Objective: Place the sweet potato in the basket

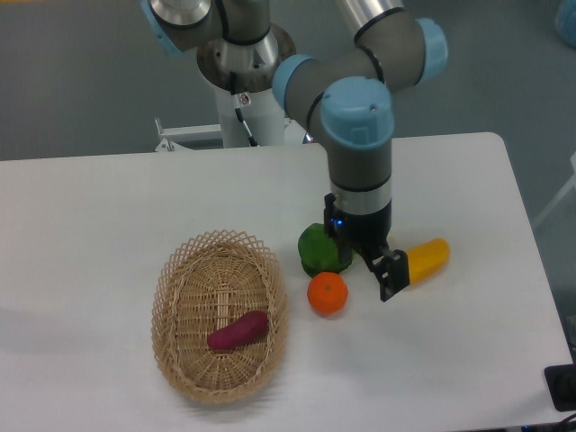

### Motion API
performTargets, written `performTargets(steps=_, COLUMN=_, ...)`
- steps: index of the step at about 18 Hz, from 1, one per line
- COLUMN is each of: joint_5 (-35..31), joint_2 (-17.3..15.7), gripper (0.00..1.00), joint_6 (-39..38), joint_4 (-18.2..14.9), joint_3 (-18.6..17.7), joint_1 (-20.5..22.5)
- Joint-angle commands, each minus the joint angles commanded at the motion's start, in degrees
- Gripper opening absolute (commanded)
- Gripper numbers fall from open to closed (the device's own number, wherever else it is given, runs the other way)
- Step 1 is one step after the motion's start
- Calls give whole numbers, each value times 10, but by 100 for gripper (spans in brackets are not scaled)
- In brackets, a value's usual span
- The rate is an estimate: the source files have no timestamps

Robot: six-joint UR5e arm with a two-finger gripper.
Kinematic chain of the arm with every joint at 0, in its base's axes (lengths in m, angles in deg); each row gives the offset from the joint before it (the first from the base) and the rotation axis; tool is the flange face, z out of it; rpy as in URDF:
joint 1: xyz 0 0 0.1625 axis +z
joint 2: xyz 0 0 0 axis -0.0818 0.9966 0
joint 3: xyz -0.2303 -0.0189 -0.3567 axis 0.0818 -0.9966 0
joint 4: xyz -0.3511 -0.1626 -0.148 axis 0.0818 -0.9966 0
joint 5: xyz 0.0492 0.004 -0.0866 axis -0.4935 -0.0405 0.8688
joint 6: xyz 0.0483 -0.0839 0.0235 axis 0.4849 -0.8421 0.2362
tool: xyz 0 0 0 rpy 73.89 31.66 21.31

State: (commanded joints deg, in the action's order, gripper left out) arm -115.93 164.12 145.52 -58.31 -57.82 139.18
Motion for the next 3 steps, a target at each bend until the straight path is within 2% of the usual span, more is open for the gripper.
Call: performTargets(steps=3, joint_5=2, joint_2=2, gripper=100, joint_6=-2, joint_4=4, joint_3=0, joint_1=-2)
